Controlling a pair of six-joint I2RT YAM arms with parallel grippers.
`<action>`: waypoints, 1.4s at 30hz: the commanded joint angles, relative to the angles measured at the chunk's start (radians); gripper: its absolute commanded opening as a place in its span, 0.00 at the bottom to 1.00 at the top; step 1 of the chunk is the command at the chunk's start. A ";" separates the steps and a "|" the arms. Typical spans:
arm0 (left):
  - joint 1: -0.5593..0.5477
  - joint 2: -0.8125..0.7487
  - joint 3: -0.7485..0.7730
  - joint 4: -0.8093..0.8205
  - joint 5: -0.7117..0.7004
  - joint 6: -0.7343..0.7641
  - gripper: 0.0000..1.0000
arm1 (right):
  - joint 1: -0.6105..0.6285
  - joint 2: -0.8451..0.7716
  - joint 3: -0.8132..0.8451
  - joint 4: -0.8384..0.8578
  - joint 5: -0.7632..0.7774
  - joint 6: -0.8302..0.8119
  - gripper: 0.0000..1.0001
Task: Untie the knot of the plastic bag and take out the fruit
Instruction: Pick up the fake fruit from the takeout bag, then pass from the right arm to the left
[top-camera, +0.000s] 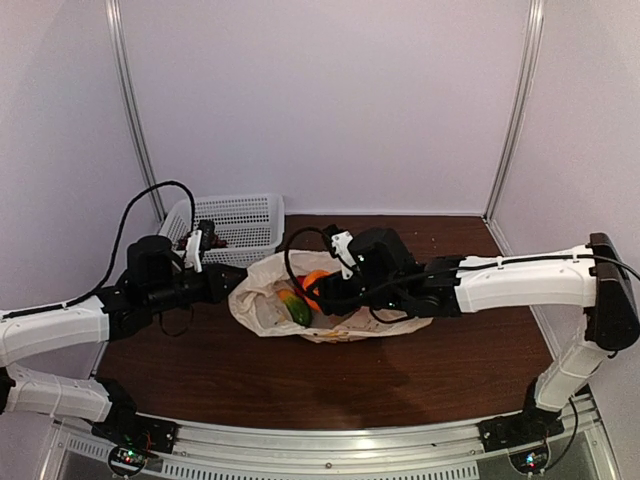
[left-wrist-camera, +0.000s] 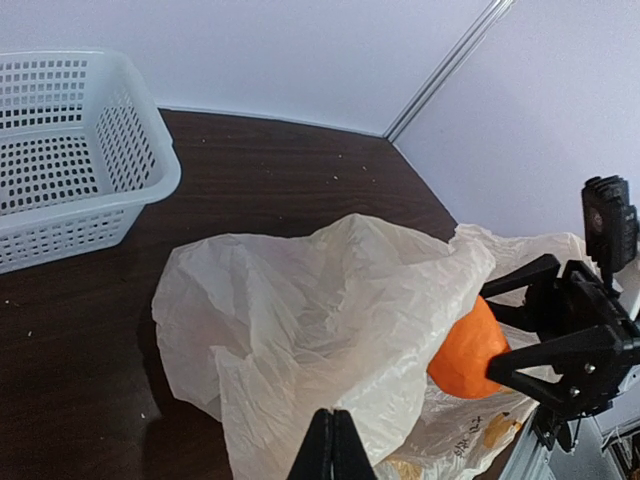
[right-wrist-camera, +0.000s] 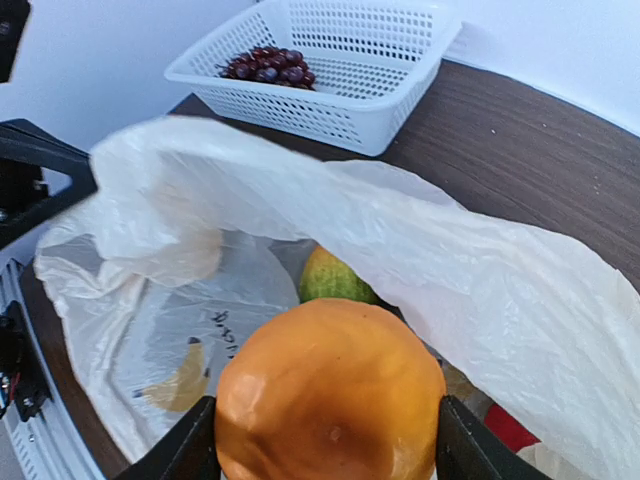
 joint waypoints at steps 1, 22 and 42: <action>-0.005 0.004 0.039 0.015 0.014 0.011 0.03 | 0.015 -0.093 -0.055 0.086 -0.087 -0.008 0.52; -0.070 -0.028 0.357 -0.180 0.195 -0.019 0.86 | 0.034 -0.273 -0.053 0.262 -0.149 -0.142 0.54; -0.151 0.145 0.410 0.015 0.357 -0.151 0.98 | 0.088 -0.232 0.044 0.207 -0.093 -0.278 0.54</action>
